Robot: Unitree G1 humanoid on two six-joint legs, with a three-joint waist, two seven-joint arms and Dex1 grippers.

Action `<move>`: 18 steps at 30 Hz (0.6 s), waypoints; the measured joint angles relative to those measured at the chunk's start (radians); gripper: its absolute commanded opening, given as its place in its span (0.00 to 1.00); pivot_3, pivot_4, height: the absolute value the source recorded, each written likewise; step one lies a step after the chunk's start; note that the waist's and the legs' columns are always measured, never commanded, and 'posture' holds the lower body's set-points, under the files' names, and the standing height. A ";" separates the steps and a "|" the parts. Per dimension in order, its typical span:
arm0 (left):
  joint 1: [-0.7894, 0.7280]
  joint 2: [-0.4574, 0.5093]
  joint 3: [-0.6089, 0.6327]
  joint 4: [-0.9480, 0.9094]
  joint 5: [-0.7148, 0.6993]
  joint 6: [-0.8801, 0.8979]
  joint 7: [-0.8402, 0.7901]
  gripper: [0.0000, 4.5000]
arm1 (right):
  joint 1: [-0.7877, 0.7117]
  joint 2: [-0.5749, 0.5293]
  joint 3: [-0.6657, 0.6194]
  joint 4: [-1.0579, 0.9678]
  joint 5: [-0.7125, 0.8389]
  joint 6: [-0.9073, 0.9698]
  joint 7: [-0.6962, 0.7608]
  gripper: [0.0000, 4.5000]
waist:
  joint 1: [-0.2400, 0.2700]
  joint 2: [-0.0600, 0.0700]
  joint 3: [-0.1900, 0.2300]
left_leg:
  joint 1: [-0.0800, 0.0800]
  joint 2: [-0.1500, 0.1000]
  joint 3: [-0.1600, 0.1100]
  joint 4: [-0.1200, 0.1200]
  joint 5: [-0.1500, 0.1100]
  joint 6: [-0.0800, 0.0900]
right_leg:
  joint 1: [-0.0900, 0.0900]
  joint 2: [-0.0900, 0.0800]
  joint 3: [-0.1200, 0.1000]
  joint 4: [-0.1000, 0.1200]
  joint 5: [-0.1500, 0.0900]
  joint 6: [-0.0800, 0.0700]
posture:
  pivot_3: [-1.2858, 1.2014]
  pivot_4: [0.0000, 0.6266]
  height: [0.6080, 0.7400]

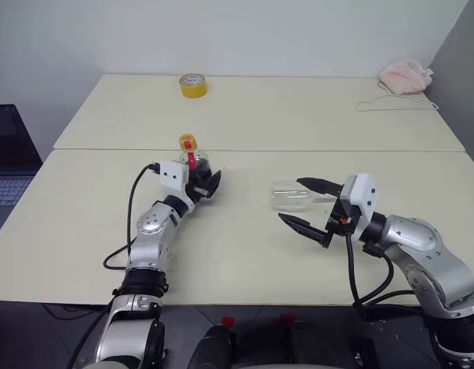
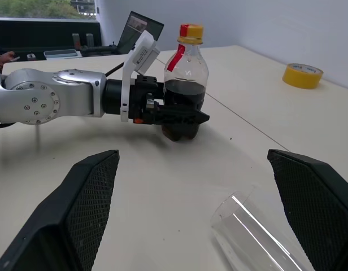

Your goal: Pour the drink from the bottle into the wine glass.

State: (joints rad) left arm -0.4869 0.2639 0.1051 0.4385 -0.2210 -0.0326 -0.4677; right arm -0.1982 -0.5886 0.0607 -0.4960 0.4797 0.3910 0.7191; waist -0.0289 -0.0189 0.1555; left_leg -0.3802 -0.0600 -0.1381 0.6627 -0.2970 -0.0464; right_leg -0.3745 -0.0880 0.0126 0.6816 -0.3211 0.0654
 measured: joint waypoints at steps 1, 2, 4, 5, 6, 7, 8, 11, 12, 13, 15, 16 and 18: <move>0.001 0.000 0.001 0.000 -0.002 0.000 -0.002 0.72 | 0.000 0.000 0.000 0.000 -0.001 0.000 0.000 1.00 | 0.000 0.000 0.000 | 0.000 0.000 0.000 0.000 0.000 0.000 | 0.000 0.000 0.000 0.000 0.000 0.000 | 0.52 0.24 1.00; 0.001 -0.002 0.002 0.000 -0.005 0.000 -0.003 0.66 | 0.000 0.000 0.000 0.000 -0.006 0.000 0.000 1.00 | 0.000 0.000 0.000 | 0.000 0.000 0.000 0.000 0.000 0.000 | 0.000 0.000 0.000 0.000 0.000 0.000 | 0.52 0.24 1.00; 0.003 -0.004 0.004 -0.001 -0.010 0.001 -0.006 0.55 | -0.003 0.002 0.000 0.000 -0.008 0.000 0.000 1.00 | 0.000 0.000 0.000 | 0.000 0.000 0.000 0.000 0.000 0.000 | 0.000 0.000 0.000 0.000 0.000 0.000 | 0.52 0.24 1.00; 0.004 -0.004 0.004 -0.002 -0.010 0.002 -0.006 0.52 | -0.007 0.003 0.000 0.000 -0.008 0.000 -0.001 1.00 | 0.000 0.000 0.000 | 0.000 0.000 0.000 0.000 0.000 0.000 | 0.000 0.000 0.000 0.000 0.000 0.000 | 0.52 0.24 1.00; 0.005 -0.004 0.003 -0.004 -0.010 0.002 -0.006 0.50 | -0.012 0.006 0.000 0.000 -0.008 0.000 -0.002 1.00 | 0.000 0.000 0.000 | 0.000 0.000 0.000 0.000 0.000 0.000 | 0.000 0.000 0.000 0.000 0.000 0.000 | 0.52 0.24 1.00; 0.011 -0.003 0.002 -0.013 -0.009 0.003 -0.006 0.48 | -0.021 0.012 0.000 0.000 -0.008 0.002 -0.005 1.00 | 0.000 0.000 0.000 | 0.000 0.000 0.000 0.000 0.000 0.000 | 0.000 0.000 0.000 0.000 0.000 0.000 | 0.52 0.24 1.00; 0.022 -0.002 0.001 -0.028 -0.008 0.003 -0.006 0.47 | -0.033 0.020 0.000 0.000 -0.008 0.004 -0.009 1.00 | -0.001 0.000 0.000 | 0.000 0.000 0.000 0.000 0.000 0.000 | 0.000 0.000 0.000 0.000 0.000 0.000 | 0.52 0.24 1.00; 0.057 -0.002 -0.013 -0.083 -0.002 0.012 -0.004 0.46 | -0.090 0.044 -0.002 -0.001 0.000 0.029 -0.036 1.00 | -0.002 0.000 0.000 | 0.000 0.000 0.000 0.000 0.000 0.000 | -0.001 0.000 0.001 0.000 0.000 0.000 | 0.52 0.24 1.00; 0.071 -0.004 -0.017 -0.115 0.000 0.028 0.003 0.46 | -0.121 0.057 0.000 -0.001 0.011 0.057 -0.052 1.00 | -0.003 0.000 0.000 | -0.001 0.000 0.000 0.000 0.000 0.000 | -0.001 0.000 0.001 0.000 0.000 0.000 | 0.52 0.24 1.00; 0.077 -0.008 -0.023 -0.143 0.001 0.044 0.011 0.46 | -0.154 0.067 0.001 -0.003 0.015 0.083 -0.068 1.00 | -0.003 0.000 0.000 | -0.001 0.000 0.000 0.000 0.000 0.000 | -0.002 0.000 0.001 0.000 0.000 0.000 | 0.52 0.24 1.00; 0.088 -0.013 -0.031 -0.205 0.004 0.074 0.029 0.46 | -0.217 0.083 0.011 -0.006 0.014 0.145 -0.100 1.00 | -0.002 0.000 0.000 | -0.001 0.000 0.000 0.000 0.000 0.000 | -0.002 0.000 0.001 0.000 0.000 0.000 | 0.52 0.24 1.00; 0.091 -0.015 -0.034 -0.233 0.005 0.085 0.038 0.46 | -0.237 0.089 0.020 -0.006 0.013 0.172 -0.116 1.00 | -0.002 0.000 0.000 | -0.001 0.000 0.000 0.000 0.000 0.000 | -0.002 0.000 0.001 0.000 0.000 0.000 | 0.52 0.24 1.00; 0.109 -0.015 -0.032 -0.299 0.006 0.114 0.063 0.46 | -0.291 0.123 0.049 0.006 0.011 0.241 -0.157 1.00 | -0.004 0.000 0.000 | -0.001 0.000 0.000 0.000 0.000 0.000 | -0.003 0.000 0.001 0.001 0.000 0.000 | 0.52 0.24 1.00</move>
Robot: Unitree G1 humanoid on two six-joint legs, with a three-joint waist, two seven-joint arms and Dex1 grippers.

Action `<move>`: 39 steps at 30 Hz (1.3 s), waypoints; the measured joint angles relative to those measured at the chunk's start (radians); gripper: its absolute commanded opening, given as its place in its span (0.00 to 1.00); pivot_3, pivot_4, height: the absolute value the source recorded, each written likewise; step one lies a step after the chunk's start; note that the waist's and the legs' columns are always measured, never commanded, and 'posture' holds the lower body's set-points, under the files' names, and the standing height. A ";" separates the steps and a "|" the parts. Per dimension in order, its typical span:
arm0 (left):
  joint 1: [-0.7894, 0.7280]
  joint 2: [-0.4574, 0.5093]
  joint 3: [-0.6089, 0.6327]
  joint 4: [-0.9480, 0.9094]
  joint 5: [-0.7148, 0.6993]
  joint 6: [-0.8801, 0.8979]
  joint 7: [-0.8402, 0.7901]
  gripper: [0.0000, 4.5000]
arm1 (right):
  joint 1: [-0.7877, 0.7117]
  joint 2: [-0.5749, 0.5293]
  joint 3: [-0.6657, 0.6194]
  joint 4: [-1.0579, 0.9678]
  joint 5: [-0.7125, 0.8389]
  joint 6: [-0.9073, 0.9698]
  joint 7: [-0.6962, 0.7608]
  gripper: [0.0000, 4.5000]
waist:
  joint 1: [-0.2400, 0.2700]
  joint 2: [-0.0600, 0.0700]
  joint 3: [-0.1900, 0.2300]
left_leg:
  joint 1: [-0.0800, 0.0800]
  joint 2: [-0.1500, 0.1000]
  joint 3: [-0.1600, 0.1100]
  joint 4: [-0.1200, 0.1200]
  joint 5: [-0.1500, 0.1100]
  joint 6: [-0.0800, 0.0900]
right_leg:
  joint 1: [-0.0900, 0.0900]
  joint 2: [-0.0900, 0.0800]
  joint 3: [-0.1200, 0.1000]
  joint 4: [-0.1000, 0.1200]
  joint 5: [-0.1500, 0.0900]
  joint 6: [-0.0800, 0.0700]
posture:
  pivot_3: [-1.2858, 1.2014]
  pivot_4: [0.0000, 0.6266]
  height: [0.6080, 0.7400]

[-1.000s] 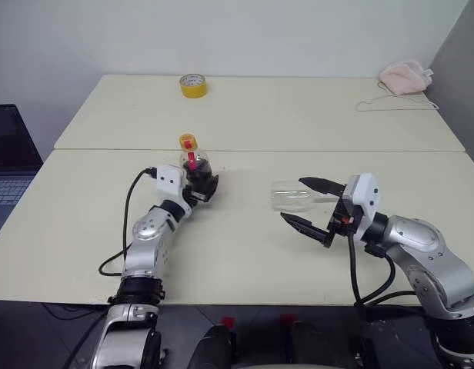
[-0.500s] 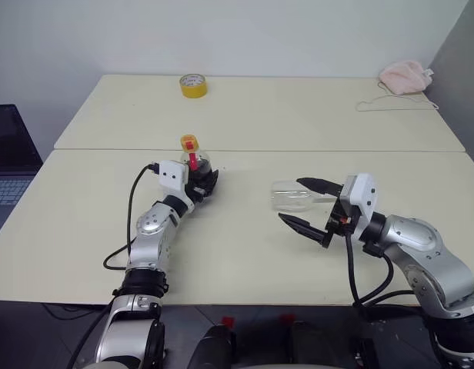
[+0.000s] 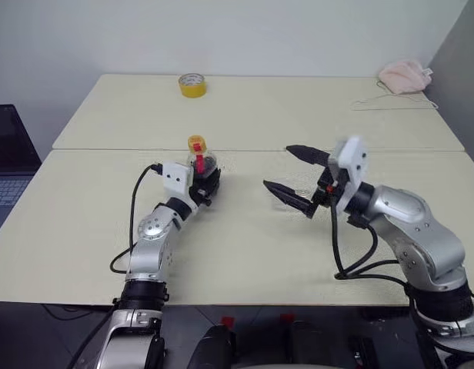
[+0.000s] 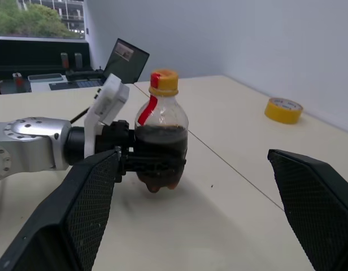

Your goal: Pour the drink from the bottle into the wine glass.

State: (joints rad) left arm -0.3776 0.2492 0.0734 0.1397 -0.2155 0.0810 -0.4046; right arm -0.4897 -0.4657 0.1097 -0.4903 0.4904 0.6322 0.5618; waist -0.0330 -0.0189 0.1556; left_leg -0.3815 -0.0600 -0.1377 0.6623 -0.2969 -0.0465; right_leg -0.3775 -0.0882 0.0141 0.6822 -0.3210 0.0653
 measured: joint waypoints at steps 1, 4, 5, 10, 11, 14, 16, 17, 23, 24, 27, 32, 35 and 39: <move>0.008 -0.004 -0.002 -0.026 0.001 0.013 0.007 0.46 | -0.031 0.026 0.008 0.010 0.000 0.027 -0.021 1.00 | -0.002 0.000 0.000 | 0.000 0.000 0.000 0.000 0.000 0.000 | -0.001 0.000 0.001 0.000 0.000 0.000 | 0.52 0.24 1.00; 0.042 -0.011 -0.030 -0.103 0.021 0.049 0.034 0.46 | -0.133 0.115 0.044 0.048 -0.005 0.103 -0.088 1.00 | -0.005 0.000 0.000 | 0.000 0.000 0.000 -0.001 0.000 0.000 | -0.002 0.000 0.000 0.001 0.000 0.000 | 0.52 0.24 1.00; 0.050 -0.011 -0.037 -0.120 0.029 0.057 0.043 0.46 | -0.157 0.137 0.060 0.056 -0.009 0.121 -0.104 1.00 | -0.004 0.000 0.000 | -0.001 0.000 0.000 -0.001 0.000 0.000 | -0.002 0.000 0.000 0.001 0.000 0.000 | 0.52 0.24 1.00; 0.058 -0.009 -0.048 -0.149 0.062 0.072 0.067 0.46 | -0.209 0.254 0.115 0.115 -0.040 0.181 -0.175 1.00 | -0.003 0.000 0.000 | -0.001 0.000 0.000 0.000 0.000 0.000 | -0.002 0.000 0.000 0.001 0.000 0.000 | 0.52 0.24 1.00; 0.060 -0.010 -0.050 -0.150 0.064 0.073 0.068 0.46 | -0.218 0.270 0.122 0.121 -0.042 0.187 -0.182 1.00 | -0.002 0.000 0.000 | -0.001 0.000 0.000 0.000 0.000 0.000 | -0.002 0.000 0.000 0.001 0.000 0.000 | 0.52 0.24 1.00; 0.064 -0.010 -0.056 -0.150 0.083 0.076 0.072 0.46 | -0.242 0.312 0.149 0.148 -0.078 0.188 -0.210 1.00 | -0.003 0.000 0.000 | -0.001 0.000 0.000 0.000 0.000 0.000 | -0.003 0.000 0.001 0.001 0.000 0.000 | 0.52 0.24 1.00; 0.065 -0.011 -0.066 -0.150 0.087 0.076 0.072 0.45 | -0.244 0.344 0.156 0.177 -0.102 0.185 -0.233 1.00 | -0.003 0.000 0.000 | -0.001 0.000 0.001 0.000 0.000 0.000 | -0.003 0.000 0.001 0.002 0.000 0.000 | 0.52 0.24 1.00; 0.067 -0.013 -0.068 -0.150 0.090 0.076 0.072 0.45 | -0.244 0.356 0.157 0.189 -0.115 0.185 -0.241 1.00 | -0.003 0.000 0.000 | -0.001 0.000 0.001 0.000 0.000 0.000 | -0.003 0.000 0.001 0.002 0.000 0.000 | 0.52 0.24 1.00; 0.070 -0.020 -0.073 -0.150 0.104 0.075 0.078 0.45 | -0.273 0.430 0.157 0.261 -0.165 0.160 -0.283 1.00 | -0.012 0.000 0.000 | -0.003 0.000 0.002 0.000 0.000 0.000 | -0.008 0.000 0.002 0.007 0.000 0.000 | 0.52 0.24 1.00; 0.070 -0.020 -0.075 -0.150 0.105 0.075 0.078 0.45 | -0.276 0.438 0.156 0.267 -0.173 0.154 -0.286 1.00 | -0.013 0.000 0.000 | -0.003 0.000 0.002 0.000 0.000 0.000 | -0.008 0.000 0.002 0.007 0.000 0.000 | 0.52 0.24 1.00; 0.070 -0.021 -0.079 -0.150 0.105 0.075 0.077 0.44 | -0.283 0.456 0.152 0.297 -0.195 0.134 -0.290 1.00 | -0.016 0.000 0.000 | -0.003 0.000 0.002 0.000 0.000 0.000 | -0.008 0.000 0.002 0.007 0.000 0.000 | 0.52 0.24 1.00; 0.070 -0.020 -0.081 -0.150 0.105 0.075 0.075 0.44 | -0.284 0.464 0.148 0.320 -0.204 0.119 -0.291 0.92 | -0.019 0.000 0.000 | -0.003 0.000 0.002 -0.001 0.000 0.000 | -0.009 0.000 0.002 0.008 0.000 0.000 | 0.52 0.24 1.00; 0.070 -0.020 -0.081 -0.150 0.105 0.075 0.075 0.44 | -0.284 0.468 0.148 0.321 -0.206 0.119 -0.287 0.72 | -0.021 0.000 0.000 | -0.003 0.000 0.002 -0.001 0.000 0.000 | -0.010 0.000 0.002 0.008 0.000 0.000 | 0.52 0.24 1.00; 0.070 -0.020 -0.083 -0.150 0.105 0.074 0.076 0.43 | -0.284 0.478 0.148 0.321 -0.205 0.119 -0.283 0.40 | -0.022 0.000 0.000 | -0.003 0.000 0.002 -0.001 0.000 0.000 | -0.010 0.000 0.003 0.008 0.000 0.000 | 0.52 0.24 1.00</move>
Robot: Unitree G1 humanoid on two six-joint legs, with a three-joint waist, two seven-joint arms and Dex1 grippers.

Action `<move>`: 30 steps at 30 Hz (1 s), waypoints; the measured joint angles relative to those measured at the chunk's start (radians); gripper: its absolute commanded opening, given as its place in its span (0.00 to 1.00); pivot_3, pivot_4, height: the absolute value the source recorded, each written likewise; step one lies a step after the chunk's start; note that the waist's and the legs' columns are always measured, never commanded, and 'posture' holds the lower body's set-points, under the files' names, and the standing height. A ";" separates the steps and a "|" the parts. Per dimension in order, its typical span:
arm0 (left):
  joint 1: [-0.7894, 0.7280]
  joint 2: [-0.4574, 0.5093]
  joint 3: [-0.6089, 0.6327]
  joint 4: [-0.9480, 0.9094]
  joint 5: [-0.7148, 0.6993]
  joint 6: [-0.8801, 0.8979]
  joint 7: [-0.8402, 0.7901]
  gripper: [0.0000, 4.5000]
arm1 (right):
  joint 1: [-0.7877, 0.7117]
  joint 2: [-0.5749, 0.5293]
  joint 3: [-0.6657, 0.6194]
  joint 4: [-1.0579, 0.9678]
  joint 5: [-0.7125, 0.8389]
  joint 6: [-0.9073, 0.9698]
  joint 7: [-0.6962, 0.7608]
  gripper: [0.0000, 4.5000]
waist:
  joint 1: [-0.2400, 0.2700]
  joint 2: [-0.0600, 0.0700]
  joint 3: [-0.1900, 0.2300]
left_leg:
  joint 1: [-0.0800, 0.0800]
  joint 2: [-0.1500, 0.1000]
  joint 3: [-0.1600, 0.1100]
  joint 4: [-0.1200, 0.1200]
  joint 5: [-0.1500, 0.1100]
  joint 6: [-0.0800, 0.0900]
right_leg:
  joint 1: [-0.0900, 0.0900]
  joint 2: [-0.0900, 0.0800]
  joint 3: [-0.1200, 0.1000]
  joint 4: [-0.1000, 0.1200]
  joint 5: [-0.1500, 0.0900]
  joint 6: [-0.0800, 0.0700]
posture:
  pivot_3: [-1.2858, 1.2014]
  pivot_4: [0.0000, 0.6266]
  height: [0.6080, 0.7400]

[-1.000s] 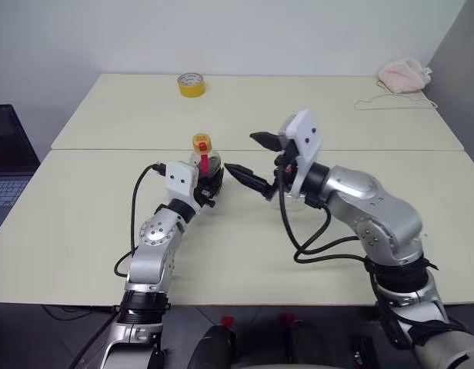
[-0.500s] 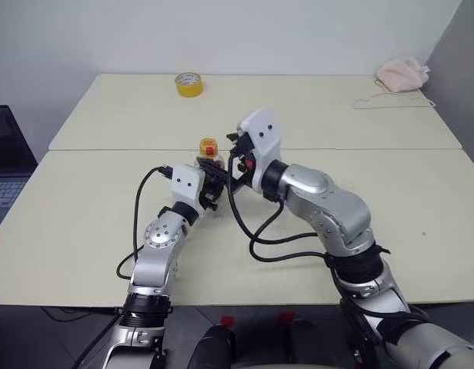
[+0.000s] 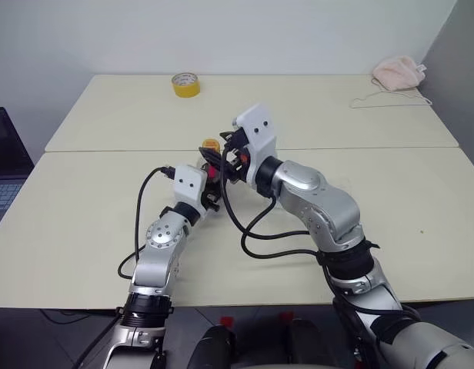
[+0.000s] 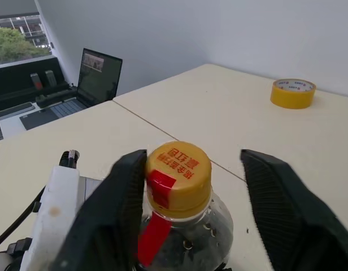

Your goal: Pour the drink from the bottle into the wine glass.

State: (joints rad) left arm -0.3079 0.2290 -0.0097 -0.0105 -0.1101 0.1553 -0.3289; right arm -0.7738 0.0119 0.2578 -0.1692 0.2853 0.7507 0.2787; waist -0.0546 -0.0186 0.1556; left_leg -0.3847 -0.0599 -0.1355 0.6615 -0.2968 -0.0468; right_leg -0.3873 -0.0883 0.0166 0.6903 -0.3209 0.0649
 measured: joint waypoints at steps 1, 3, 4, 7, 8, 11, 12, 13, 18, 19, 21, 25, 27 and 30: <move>0.000 0.000 0.000 0.000 0.000 0.000 0.001 0.43 | 0.000 0.005 0.001 0.000 0.001 0.000 0.002 0.32 | 0.000 0.000 0.000 | 0.000 0.000 0.000 0.000 0.000 0.000 | 0.000 0.000 0.000 0.000 0.000 0.000 | 0.52 0.24 1.00; 0.000 0.000 0.000 0.000 0.000 0.000 0.002 0.42 | 0.000 0.006 0.000 0.002 0.001 0.000 0.004 0.27 | 0.000 0.000 0.000 | 0.000 0.000 0.000 0.000 0.000 0.000 | 0.000 0.000 0.000 0.000 0.000 0.000 | 0.52 0.24 1.00; 0.000 0.000 0.000 0.000 0.000 0.000 0.004 0.39 | 0.000 0.005 0.000 0.002 0.001 0.000 0.006 0.27 | 0.000 0.000 0.000 | 0.000 0.000 0.000 0.000 0.000 0.000 | 0.000 0.000 0.000 0.000 0.000 0.000 | 0.52 0.24 1.00; 0.001 -0.001 0.001 -0.007 -0.002 0.010 0.010 0.33 | 0.000 -0.003 0.000 0.005 0.002 -0.005 0.029 0.27 | 0.000 0.000 0.000 | 0.000 0.000 0.000 0.000 0.000 0.000 | 0.000 0.000 0.000 0.000 0.000 0.000 | 0.52 0.24 1.00; 0.003 -0.001 0.001 -0.015 -0.004 0.016 0.010 0.31 | 0.000 -0.010 0.000 0.009 0.003 -0.015 0.045 0.27 | 0.000 0.000 0.000 | 0.000 0.000 0.000 0.000 0.000 0.000 | 0.000 0.000 0.000 0.000 0.000 0.000 | 0.52 0.24 1.00; 0.020 0.000 0.003 -0.057 -0.011 0.047 0.010 0.26 | -0.002 -0.042 0.001 0.047 0.005 -0.086 0.128 0.27 | -0.001 0.000 0.000 | 0.000 0.000 0.000 0.000 0.000 0.000 | 0.000 0.000 0.000 0.000 0.000 0.000 | 0.52 0.24 1.00; 0.025 0.002 0.003 -0.069 -0.017 0.063 0.008 0.25 | -0.008 -0.054 0.002 0.081 0.004 -0.128 0.171 0.27 | -0.002 0.000 0.000 | 0.000 0.000 0.000 0.000 0.000 0.000 | 0.000 0.000 0.000 0.000 0.000 0.000 | 0.52 0.24 1.00; 0.030 0.004 0.005 -0.079 -0.026 0.078 0.006 0.24 | -0.017 -0.068 0.004 0.114 0.004 -0.164 0.210 0.27 | -0.002 0.000 0.000 | 0.000 0.000 0.000 0.000 0.000 0.000 | 0.000 0.000 0.000 0.000 0.000 0.000 | 0.52 0.24 1.00; 0.065 0.047 0.032 -0.176 -0.087 0.166 -0.029 0.22 | -0.095 -0.097 0.018 0.347 0.001 -0.446 0.432 0.27 | -0.005 0.000 0.000 | 0.000 0.001 0.000 -0.001 0.000 0.000 | 0.000 0.000 0.000 0.000 0.000 0.000 | 0.52 0.24 1.00; 0.066 0.056 0.039 -0.189 -0.095 0.181 -0.035 0.22 | -0.113 -0.096 0.020 0.400 0.001 -0.513 0.468 0.27 | -0.006 0.000 0.000 | 0.000 0.001 0.000 -0.001 0.000 0.000 | 0.000 0.000 0.000 0.000 0.000 0.000 | 0.52 0.24 1.00; 0.067 0.066 0.046 -0.201 -0.109 0.194 -0.037 0.22 | -0.137 -0.090 0.019 0.474 0.001 -0.597 0.510 0.27 | -0.006 0.000 0.000 | 0.000 0.001 0.000 0.000 0.000 0.000 | 0.000 0.000 0.000 -0.001 0.000 0.000 | 0.52 0.24 1.00; 0.074 0.075 0.051 -0.209 -0.129 0.212 -0.042 0.22 | -0.180 -0.087 0.017 0.590 0.003 -0.699 0.585 0.27 | -0.005 0.000 0.000 | 0.000 0.000 0.000 0.000 0.000 0.000 | 0.000 0.000 0.000 -0.001 0.000 0.000 | 0.52 0.24 1.00; 0.080 0.075 0.051 -0.210 -0.134 0.212 -0.051 0.21 | -0.183 -0.088 0.012 0.607 0.008 -0.706 0.612 0.27 | -0.005 0.000 0.000 | 0.000 0.000 0.000 0.000 0.000 0.000 | 0.000 0.000 0.000 -0.001 0.000 0.000 | 0.52 0.24 1.00; 0.083 0.074 0.050 -0.212 -0.139 0.212 -0.056 0.21 | -0.181 -0.098 0.002 0.599 0.015 -0.688 0.645 0.27 | -0.004 0.000 0.000 | 0.000 0.000 0.000 0.000 0.000 0.000 | 0.000 0.000 0.000 -0.001 0.000 0.000 | 0.52 0.24 1.00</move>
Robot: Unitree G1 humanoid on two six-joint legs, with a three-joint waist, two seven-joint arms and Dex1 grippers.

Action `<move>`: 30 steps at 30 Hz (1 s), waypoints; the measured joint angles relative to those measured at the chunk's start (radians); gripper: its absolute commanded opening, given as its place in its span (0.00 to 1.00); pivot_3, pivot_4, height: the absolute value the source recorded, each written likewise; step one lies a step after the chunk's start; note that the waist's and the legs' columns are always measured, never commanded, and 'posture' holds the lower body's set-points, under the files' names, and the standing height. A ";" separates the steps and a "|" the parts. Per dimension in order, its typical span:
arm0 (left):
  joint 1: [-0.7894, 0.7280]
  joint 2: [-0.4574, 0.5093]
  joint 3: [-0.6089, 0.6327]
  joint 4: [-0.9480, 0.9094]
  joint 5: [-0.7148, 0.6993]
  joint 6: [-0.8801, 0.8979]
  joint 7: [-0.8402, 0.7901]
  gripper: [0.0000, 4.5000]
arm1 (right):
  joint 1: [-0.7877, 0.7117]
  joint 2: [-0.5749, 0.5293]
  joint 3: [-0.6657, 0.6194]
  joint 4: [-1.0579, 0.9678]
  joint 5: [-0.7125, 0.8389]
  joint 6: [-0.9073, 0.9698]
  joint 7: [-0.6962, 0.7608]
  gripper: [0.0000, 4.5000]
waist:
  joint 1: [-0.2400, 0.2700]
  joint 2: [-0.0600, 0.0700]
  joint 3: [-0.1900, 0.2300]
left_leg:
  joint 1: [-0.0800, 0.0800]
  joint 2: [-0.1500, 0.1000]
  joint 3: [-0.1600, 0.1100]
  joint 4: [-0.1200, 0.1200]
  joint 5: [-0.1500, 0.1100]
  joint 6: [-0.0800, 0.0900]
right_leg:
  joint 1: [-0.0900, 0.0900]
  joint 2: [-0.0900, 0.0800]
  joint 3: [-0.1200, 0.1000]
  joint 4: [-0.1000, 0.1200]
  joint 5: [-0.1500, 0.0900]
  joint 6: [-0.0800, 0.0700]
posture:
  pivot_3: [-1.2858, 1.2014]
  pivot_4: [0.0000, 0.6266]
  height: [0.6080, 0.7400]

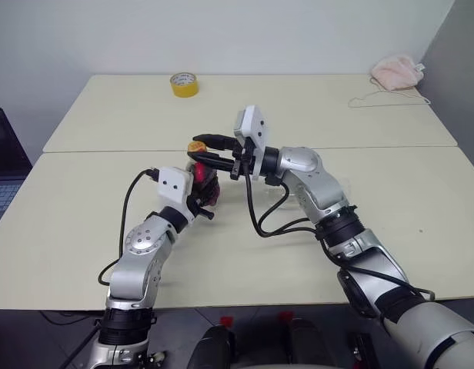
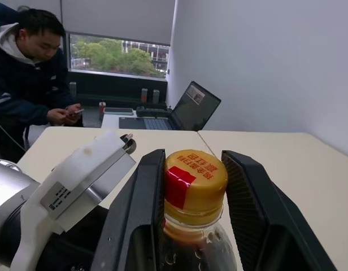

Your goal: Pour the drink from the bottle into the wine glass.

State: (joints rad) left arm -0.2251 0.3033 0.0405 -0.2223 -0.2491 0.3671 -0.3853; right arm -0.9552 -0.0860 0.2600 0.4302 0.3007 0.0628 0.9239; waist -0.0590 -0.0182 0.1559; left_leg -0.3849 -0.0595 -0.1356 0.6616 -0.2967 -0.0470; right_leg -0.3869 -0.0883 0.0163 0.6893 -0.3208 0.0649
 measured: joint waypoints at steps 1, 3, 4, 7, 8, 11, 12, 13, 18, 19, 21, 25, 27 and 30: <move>0.000 0.000 -0.003 -0.001 0.000 0.000 -0.001 0.20 | 0.002 -0.005 -0.003 -0.009 0.003 0.013 0.008 0.27 | 0.000 0.000 0.000 | 0.000 0.000 0.000 0.000 0.000 0.000 | 0.000 0.000 0.000 0.000 0.000 0.000 | 0.52 0.24 1.00; 0.002 -0.002 -0.008 -0.003 0.000 -0.001 -0.001 0.20 | 0.008 -0.013 -0.006 -0.029 0.006 0.036 0.012 0.35 | 0.000 0.000 0.000 | 0.000 0.000 0.000 0.000 0.000 0.000 | 0.000 0.000 0.000 0.000 0.000 0.000 | 0.52 0.24 1.00; 0.003 -0.003 -0.009 -0.003 0.000 -0.002 -0.001 0.20 | 0.013 -0.014 -0.008 -0.038 0.006 0.045 0.012 0.44 | 0.001 0.000 0.000 | 0.000 0.000 0.000 0.000 0.000 0.000 | 0.000 0.000 0.000 0.000 0.000 0.000 | 0.52 0.24 1.00; 0.003 -0.005 0.000 -0.002 -0.001 -0.009 0.004 0.20 | 0.068 -0.043 -0.034 -0.119 0.017 0.118 -0.003 0.67 | 0.003 0.000 0.000 | -0.001 0.000 0.000 0.000 0.000 0.000 | 0.000 -0.001 0.000 0.000 0.000 0.000 | 0.52 0.24 1.00; 0.002 -0.005 0.007 -0.001 0.001 -0.012 0.006 0.20 | 0.090 -0.049 -0.043 -0.151 0.028 0.151 -0.013 0.73 | 0.003 0.000 0.000 | -0.001 0.000 0.000 0.000 0.000 0.000 | 0.000 -0.001 0.000 0.000 0.000 0.000 | 0.52 0.24 1.00; -0.002 -0.006 0.011 0.001 0.006 -0.029 0.011 0.20 | 0.131 -0.051 -0.058 -0.250 0.045 0.239 -0.051 0.98 | 0.003 0.000 0.000 | -0.001 0.000 0.000 0.000 0.000 0.000 | 0.000 -0.001 0.000 0.000 0.000 0.000 | 0.52 0.24 1.00; -0.006 -0.009 0.010 0.002 0.009 -0.032 0.014 0.20 | 0.148 -0.052 -0.067 -0.301 0.050 0.264 -0.074 1.00 | 0.003 0.000 0.000 | -0.001 0.000 -0.001 0.000 0.000 0.000 | -0.001 -0.001 0.000 0.000 0.000 0.000 | 0.52 0.24 1.00; -0.008 -0.014 0.009 0.004 0.014 -0.039 0.022 0.20 | 0.166 -0.051 -0.075 -0.351 0.059 0.292 -0.098 1.00 | 0.003 0.000 0.000 | -0.001 0.000 0.000 0.000 0.000 0.000 | -0.001 -0.001 0.000 0.000 0.000 0.000 | 0.52 0.24 1.00; -0.023 -0.025 0.006 0.030 0.061 -0.075 0.065 0.20 | 0.230 -0.023 -0.083 -0.564 0.048 0.429 -0.295 1.00 | 0.003 0.000 0.000 | -0.001 0.000 0.000 0.000 0.000 0.000 | -0.001 -0.001 0.000 0.000 0.000 0.000 | 0.52 0.24 1.00; -0.024 -0.026 0.005 0.035 0.074 -0.082 0.072 0.20 | 0.235 -0.008 -0.080 -0.594 0.027 0.457 -0.345 1.00 | 0.003 0.000 0.000 | -0.001 0.000 0.000 0.000 0.000 0.000 | -0.002 -0.001 0.001 0.001 0.000 0.000 | 0.52 0.24 1.00; -0.025 -0.036 0.003 0.045 0.095 -0.095 0.091 0.20 | 0.238 0.036 -0.072 -0.639 -0.014 0.524 -0.461 1.00 | 0.002 0.000 0.000 | -0.001 0.000 0.000 0.000 0.000 0.000 | -0.002 -0.001 0.000 0.001 0.000 0.000 | 0.52 0.24 1.00; -0.032 -0.048 -0.012 0.073 0.132 -0.116 0.116 0.20 | 0.227 0.090 -0.043 -0.663 -0.064 0.637 -0.601 1.00 | 0.003 0.000 0.000 | -0.001 -0.001 0.000 0.000 0.000 0.000 | -0.001 -0.001 0.001 0.001 0.000 0.000 | 0.52 0.24 1.00; -0.037 -0.055 -0.014 0.080 0.142 -0.119 0.124 0.20 | 0.216 0.104 -0.042 -0.664 -0.077 0.678 -0.637 1.00 | 0.003 0.000 0.000 | -0.001 -0.001 0.000 0.000 0.000 0.000 | -0.001 -0.001 0.000 0.001 0.000 0.000 | 0.52 0.24 1.00; -0.041 -0.058 -0.015 0.094 0.156 -0.128 0.133 0.20 | 0.200 0.114 -0.042 -0.672 -0.078 0.723 -0.657 1.00 | 0.003 0.000 0.000 | -0.001 -0.001 0.000 0.000 0.000 0.000 | -0.001 -0.001 0.001 0.001 0.000 0.000 | 0.52 0.24 1.00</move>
State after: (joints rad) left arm -0.2665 0.2450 0.0252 -0.1283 -0.0928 0.2393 -0.2526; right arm -0.7554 0.0280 0.2185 -0.2420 0.2226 0.7858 0.2674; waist -0.0564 -0.0182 0.1558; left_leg -0.3860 -0.0605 -0.1352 0.6616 -0.2967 -0.0470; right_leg -0.3884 -0.0890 0.0169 0.6902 -0.3208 0.0649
